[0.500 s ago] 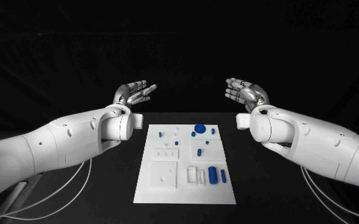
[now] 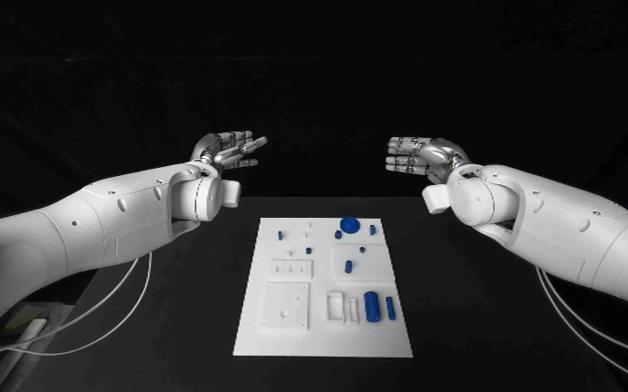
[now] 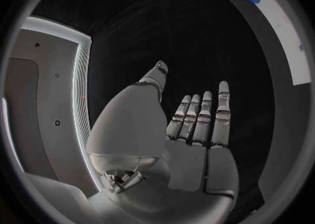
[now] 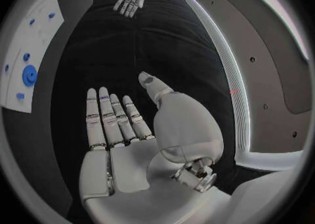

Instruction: Assemble the parts on the task board

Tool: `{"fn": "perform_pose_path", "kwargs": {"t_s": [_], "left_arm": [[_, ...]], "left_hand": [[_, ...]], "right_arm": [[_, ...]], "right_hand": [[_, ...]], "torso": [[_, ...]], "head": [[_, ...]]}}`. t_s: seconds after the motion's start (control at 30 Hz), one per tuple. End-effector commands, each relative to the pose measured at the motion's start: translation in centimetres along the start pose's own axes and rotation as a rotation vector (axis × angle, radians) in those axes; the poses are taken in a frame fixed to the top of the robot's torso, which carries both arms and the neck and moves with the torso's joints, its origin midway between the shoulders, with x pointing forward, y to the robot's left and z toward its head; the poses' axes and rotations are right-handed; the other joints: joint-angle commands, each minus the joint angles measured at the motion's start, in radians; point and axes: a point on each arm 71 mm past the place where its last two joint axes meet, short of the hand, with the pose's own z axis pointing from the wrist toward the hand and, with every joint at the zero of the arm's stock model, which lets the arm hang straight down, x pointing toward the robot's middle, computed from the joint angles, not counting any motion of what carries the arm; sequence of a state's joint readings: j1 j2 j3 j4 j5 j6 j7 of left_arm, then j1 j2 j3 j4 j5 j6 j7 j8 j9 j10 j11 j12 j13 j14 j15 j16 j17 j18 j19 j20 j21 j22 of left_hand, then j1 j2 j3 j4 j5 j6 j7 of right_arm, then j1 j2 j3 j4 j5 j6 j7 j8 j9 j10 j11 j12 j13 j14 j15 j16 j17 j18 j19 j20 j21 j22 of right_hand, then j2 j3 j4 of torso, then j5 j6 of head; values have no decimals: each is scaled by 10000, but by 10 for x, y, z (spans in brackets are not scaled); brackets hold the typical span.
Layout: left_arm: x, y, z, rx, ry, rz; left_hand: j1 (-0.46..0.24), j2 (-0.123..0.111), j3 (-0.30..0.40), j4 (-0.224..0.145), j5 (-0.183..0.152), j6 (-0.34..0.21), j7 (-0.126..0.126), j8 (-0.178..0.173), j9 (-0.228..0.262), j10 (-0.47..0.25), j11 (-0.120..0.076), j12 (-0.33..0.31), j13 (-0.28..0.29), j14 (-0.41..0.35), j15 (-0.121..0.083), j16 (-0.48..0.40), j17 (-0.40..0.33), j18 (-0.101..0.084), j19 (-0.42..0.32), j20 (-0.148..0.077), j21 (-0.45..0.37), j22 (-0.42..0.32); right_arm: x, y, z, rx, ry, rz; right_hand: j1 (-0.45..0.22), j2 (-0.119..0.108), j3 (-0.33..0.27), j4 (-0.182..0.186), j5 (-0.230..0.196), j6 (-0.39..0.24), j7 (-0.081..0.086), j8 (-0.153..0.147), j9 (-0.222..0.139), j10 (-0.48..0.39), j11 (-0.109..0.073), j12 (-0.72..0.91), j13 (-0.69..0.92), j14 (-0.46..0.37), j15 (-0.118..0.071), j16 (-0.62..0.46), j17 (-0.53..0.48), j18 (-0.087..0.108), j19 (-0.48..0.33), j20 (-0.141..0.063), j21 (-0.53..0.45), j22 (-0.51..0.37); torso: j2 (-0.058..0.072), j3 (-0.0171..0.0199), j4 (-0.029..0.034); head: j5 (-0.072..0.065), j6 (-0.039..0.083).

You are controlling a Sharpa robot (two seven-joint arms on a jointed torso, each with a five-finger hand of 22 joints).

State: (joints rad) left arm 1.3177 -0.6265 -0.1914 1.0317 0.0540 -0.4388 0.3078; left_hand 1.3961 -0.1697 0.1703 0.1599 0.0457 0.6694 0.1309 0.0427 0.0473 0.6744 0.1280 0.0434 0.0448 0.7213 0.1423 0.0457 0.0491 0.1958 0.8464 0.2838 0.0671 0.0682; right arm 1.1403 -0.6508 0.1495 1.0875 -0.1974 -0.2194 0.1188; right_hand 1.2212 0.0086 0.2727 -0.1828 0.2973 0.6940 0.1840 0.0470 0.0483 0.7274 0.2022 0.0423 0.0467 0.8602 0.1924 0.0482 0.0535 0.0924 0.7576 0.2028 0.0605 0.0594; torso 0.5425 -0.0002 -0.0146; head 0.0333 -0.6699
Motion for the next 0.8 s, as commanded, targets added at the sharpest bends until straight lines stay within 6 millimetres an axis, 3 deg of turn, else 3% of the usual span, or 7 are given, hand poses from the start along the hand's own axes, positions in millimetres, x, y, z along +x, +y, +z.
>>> {"fn": "perform_pose_path", "kwargs": {"t_s": [0.03, 0.2, 0.33, 0.37, 0.5, 0.6, 0.8], "left_arm": [[8, 0, -2, -77, 718, -372], [9, -1, -6, 144, 890, -332], [10, -2, -12, 247, 1088, -315], [10, -2, -14, 266, 1145, -301], [13, -2, -24, 326, 1515, -281], [16, -3, -33, 394, 2018, -409], [25, -5, -49, 507, 2898, -775]], "left_hand": [[15, 166, -9, -127, 34, 194, 42, 61, 19, 246, 37, 37, 21, 348, 16, 58, 25, 224, 182, -21, 80, 30], [-17, 497, -50, -499, 48, 965, 168, 109, 53, 1394, 217, 82, 62, 2184, 147, 186, 108, 228, 687, -269, 308, 104], [-4, 873, -164, -1062, 61, 2176, 253, 181, 111, 3354, 272, 187, 137, 3528, 139, 399, 201, -247, 1447, -982, 723, 234], [-98, 1000, -331, -1339, 61, 2337, 257, 150, 99, 3493, 255, 234, 125, 3787, 49, 143, 136, -761, 1602, -1334, 833, 249], [29, 1217, -270, -1566, 41, 3330, 191, 216, 161, 4457, 8, 235, 118, 4659, -308, 419, 285, -831, 2097, -1679, 1162, 380], [20, 1298, -215, -1788, 72, 3478, 145, 189, 155, 4659, -54, 156, 127, 4879, -406, 317, 246, -1101, 2149, -1918, 1334, 455], [-132, 1442, -132, -2199, 78, 3484, 145, 194, 156, 4540, -20, 160, 127, 4774, -368, 210, 206, -1204, 1928, -1958, 1539, 534]], "right_arm": [[3, 4, 2, -827, 613, -4017], [10, 6, 4, -1420, 816, -5975], [17, 7, 5, -1762, 1036, -7282], [20, 7, 5, -1840, 1086, -7594], [33, 7, 6, -2073, 1449, -9224], [43, 5, 7, -2075, 1764, -10628], [56, 2, 10, -2204, 1766, -12723]], "right_hand": [[307, -139, 305, -492, -118, 2168, -147, 103, 91, 2460, -341, 133, 99, 2674, -534, 129, 78, 299, 2191, -511, 442, 120], [303, -266, 555, -665, -70, 3359, -281, 187, 153, 3282, -676, 160, 107, 4620, -1260, 394, 251, 407, 3820, -1194, 1133, 304], [378, -420, 333, -797, 153, 3751, -385, 183, 154, 3784, -923, 161, 110, 6341, -1791, 897, 617, 561, 5240, -1719, 2011, 696], [397, -438, 262, -823, 174, 3832, -414, 179, 152, 3868, -968, 155, 108, 6474, -1872, 1169, 778, 616, 5520, -1800, 2220, 804], [416, -583, 43, -1008, 233, 4026, -501, 150, 141, 4050, -1076, 149, 107, 6517, -2047, 3904, 2185, 806, 6315, -2064, 3350, 1511], [296, -702, 350, -1029, 197, 4000, -546, 141, 139, 4214, -1173, 180, 123, 6278, -2090, 5959, 3445, 761, 6243, -2286, 4629, 2581], [336, -882, 604, -1026, 66, 3974, -580, 145, 142, 4117, -1129, 149, 111, 6068, -2094, 7100, 4191, 687, 6041, -2378, 5592, 3627]], "torso": [[37, -74, 31], [112, -122, 76], [198, -160, 118], [234, -170, 134], [378, -202, 189], [548, -239, 271], [924, -304, 462]], "head": [[62, 135], [35, 188], [15, 236], [5, 251], [-35, 292], [-85, 365], [-230, 531]]}}
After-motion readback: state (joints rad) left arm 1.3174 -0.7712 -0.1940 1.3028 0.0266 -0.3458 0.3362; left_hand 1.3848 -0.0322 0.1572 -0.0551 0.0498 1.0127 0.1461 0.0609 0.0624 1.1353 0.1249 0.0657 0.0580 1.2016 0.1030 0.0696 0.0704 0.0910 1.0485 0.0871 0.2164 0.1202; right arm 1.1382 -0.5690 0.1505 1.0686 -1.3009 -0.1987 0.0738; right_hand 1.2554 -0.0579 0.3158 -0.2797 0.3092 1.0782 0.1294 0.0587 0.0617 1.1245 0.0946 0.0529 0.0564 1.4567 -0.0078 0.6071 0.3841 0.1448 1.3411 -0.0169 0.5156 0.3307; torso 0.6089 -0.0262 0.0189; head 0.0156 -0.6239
